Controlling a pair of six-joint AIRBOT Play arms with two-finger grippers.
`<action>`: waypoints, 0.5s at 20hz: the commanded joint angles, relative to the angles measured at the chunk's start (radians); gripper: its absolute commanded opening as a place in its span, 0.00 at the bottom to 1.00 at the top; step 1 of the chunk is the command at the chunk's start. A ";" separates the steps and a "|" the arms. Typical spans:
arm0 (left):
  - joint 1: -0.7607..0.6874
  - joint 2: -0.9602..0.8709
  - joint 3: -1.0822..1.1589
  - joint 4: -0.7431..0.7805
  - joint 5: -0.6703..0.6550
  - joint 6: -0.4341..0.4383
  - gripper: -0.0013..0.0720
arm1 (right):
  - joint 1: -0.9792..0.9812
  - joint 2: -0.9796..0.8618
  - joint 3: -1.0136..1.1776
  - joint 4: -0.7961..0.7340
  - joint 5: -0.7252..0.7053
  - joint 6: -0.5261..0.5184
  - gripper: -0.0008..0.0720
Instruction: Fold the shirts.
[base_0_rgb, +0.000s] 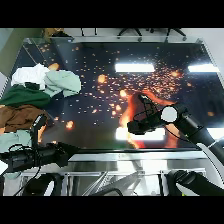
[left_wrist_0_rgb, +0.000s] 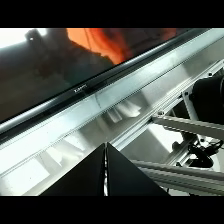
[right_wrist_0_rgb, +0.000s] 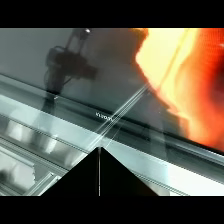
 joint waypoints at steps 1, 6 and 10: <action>-0.001 -0.001 0.000 0.000 0.000 0.000 0.04 | 0.001 0.000 0.000 0.000 0.000 0.000 0.04; -0.001 -0.001 0.000 0.000 0.000 0.000 0.04 | 0.001 0.000 0.000 0.000 0.000 0.000 0.04; -0.001 -0.001 0.000 0.000 0.000 0.000 0.04 | 0.001 -0.012 0.000 0.002 -0.005 0.000 0.04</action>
